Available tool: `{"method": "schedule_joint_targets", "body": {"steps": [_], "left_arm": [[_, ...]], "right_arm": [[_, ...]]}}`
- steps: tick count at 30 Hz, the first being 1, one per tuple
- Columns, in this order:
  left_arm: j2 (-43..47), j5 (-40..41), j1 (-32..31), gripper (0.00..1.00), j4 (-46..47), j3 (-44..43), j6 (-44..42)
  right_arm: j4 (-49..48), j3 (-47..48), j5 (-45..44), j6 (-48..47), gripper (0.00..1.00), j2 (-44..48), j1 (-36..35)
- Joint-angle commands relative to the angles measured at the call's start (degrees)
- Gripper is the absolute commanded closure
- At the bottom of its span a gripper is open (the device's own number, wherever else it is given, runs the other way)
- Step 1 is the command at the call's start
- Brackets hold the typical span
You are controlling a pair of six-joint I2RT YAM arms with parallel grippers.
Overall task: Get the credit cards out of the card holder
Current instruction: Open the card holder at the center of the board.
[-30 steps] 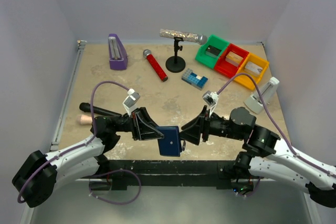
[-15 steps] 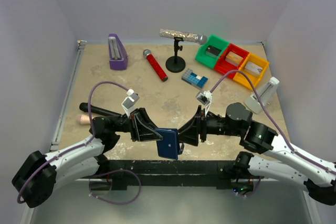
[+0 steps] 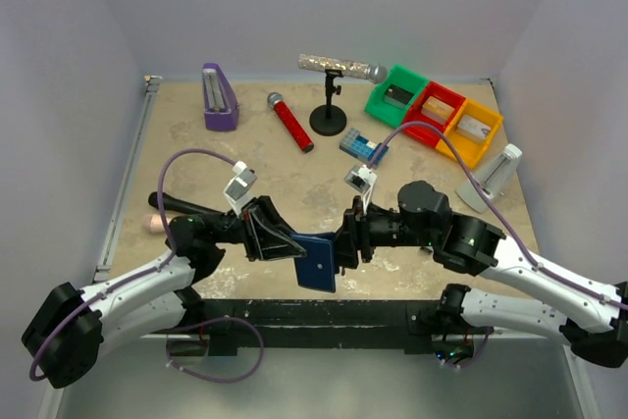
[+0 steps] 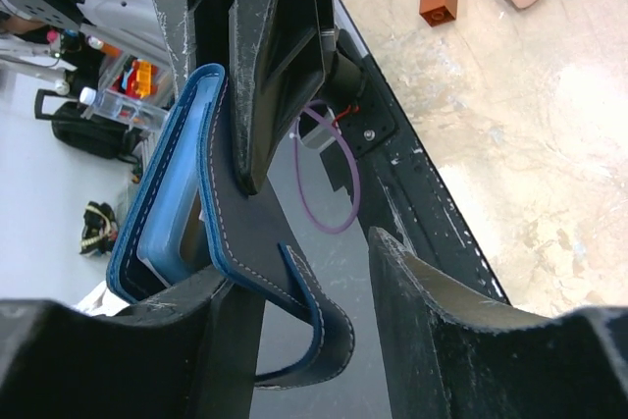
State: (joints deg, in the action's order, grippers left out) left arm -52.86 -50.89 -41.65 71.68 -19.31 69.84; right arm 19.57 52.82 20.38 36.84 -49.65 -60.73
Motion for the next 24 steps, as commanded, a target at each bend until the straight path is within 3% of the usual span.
{"method": "schedule_joint_targets", "body": {"steps": [1, 6, 12, 13, 17, 19, 22, 24], "left_arm": [[-0.22, 6.86, -0.98, 1.00, 5.31, -5.29, -1.82], [-1.37, 6.68, -1.77, 1.00, 4.87, -5.48, -2.61], [-0.14, 6.77, -1.77, 0.99, 0.58, -4.25, -4.80], [0.38, 6.86, -1.68, 0.93, -1.17, -4.16, -5.94], [4.42, 9.75, -1.16, 0.67, -14.24, -3.63, -11.55], [7.23, 13.69, -0.72, 0.38, -22.51, -3.28, -14.28], [12.33, 19.33, 0.16, 0.05, -30.98, -2.49, -16.58], [15.84, 23.27, 0.16, 0.00, -29.85, -0.22, -14.40]], "right_arm": [[2.67, 0.98, -2.54, -2.12, 0.52, -2.38, -0.71], [-1.73, -0.08, 0.18, -1.33, 0.57, -2.12, -0.79], [-2.08, -1.40, 0.71, -1.77, 0.94, 1.13, -0.79], [-1.82, -1.58, 0.45, -1.68, 1.00, 2.00, -0.71], [4.57, 0.00, -2.88, -3.08, 1.00, 4.90, -0.71], [9.23, 1.58, -5.95, -4.14, 1.00, 5.61, -0.71], [17.49, 5.26, -14.11, -5.37, 1.00, 5.35, -0.79], [21.28, 7.64, -17.29, -6.16, 1.00, 4.65, -0.79]]}}
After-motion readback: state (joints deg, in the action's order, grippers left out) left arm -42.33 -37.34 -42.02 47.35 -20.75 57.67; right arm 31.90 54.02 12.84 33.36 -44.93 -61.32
